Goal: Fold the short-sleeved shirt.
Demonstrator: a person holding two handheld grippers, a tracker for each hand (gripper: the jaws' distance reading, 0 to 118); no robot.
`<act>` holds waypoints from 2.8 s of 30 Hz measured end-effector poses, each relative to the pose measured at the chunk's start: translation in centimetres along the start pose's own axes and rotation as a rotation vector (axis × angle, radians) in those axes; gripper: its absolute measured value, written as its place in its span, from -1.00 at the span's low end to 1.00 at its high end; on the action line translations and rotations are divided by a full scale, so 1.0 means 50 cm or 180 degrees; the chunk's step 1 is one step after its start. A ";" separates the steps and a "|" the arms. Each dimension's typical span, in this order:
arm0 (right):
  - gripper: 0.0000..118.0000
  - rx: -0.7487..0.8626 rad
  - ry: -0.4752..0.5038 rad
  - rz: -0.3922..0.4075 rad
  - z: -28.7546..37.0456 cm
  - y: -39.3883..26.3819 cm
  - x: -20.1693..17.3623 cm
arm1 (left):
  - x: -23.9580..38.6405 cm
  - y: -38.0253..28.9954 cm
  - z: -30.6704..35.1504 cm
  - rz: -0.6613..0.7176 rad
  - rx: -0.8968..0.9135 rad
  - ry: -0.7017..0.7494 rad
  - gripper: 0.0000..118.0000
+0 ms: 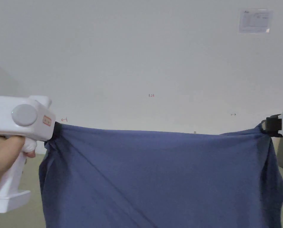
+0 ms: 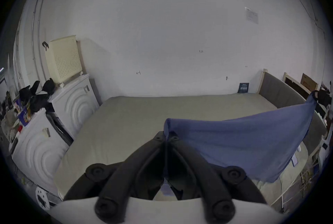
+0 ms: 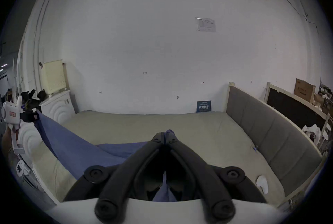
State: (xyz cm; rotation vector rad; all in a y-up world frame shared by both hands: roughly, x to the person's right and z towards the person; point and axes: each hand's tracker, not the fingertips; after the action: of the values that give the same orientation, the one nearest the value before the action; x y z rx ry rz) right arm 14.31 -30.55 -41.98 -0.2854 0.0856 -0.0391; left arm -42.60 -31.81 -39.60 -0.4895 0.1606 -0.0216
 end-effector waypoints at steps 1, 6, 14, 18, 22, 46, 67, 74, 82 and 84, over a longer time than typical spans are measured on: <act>-1.00 -0.0011 -0.0024 -0.0088 -0.022 0.013 0.004 | 0.004 0.020 -0.024 -0.0003 -0.0007 0.0035 -0.99; -1.00 -0.0019 -0.0147 0.0011 -0.145 0.083 -0.007 | 0.017 0.091 -0.105 0.0078 -0.0006 0.0063 -0.99; -1.00 0.0084 -0.0364 0.0150 -0.276 0.185 -0.054 | 0.061 0.197 -0.210 0.0026 0.0162 0.0331 -0.99; -1.00 0.0173 -0.0398 0.0181 -0.343 0.220 -0.060 | 0.074 0.216 -0.266 0.0040 0.0249 0.0441 -0.99; -1.00 0.0149 -0.0485 0.0191 -0.401 0.212 -0.057 | 0.081 0.203 -0.327 0.0025 0.0193 0.0483 -0.99; -1.00 -0.0878 -0.0156 0.0050 -0.090 -0.492 -0.018 | 0.042 -0.416 -0.257 -0.0264 -0.0681 0.0061 -0.99; -1.00 -0.1399 -0.0059 -0.0195 0.284 -0.789 0.027 | -0.042 -0.823 0.100 0.0044 -0.1184 -0.0171 -0.99; 0.51 -0.1718 -0.0106 -0.0419 0.243 -0.826 0.037 | -0.049 -0.857 0.087 0.0300 -0.1332 -0.0368 0.30; 0.64 -0.1566 -0.0185 -0.0264 0.302 -0.829 0.037 | -0.093 -0.853 0.174 0.0423 -0.1077 0.0034 0.33; -1.00 -0.1538 -0.0243 -0.0180 0.314 -0.828 0.032 | -0.102 -0.860 0.177 0.0426 -0.1108 -0.0011 -1.00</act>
State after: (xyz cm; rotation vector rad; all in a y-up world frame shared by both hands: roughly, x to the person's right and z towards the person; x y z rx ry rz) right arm 16.20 -65.92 -15.41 -0.7717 0.0095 -0.0637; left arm -45.46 -65.35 -10.92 -0.8250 0.1947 0.1400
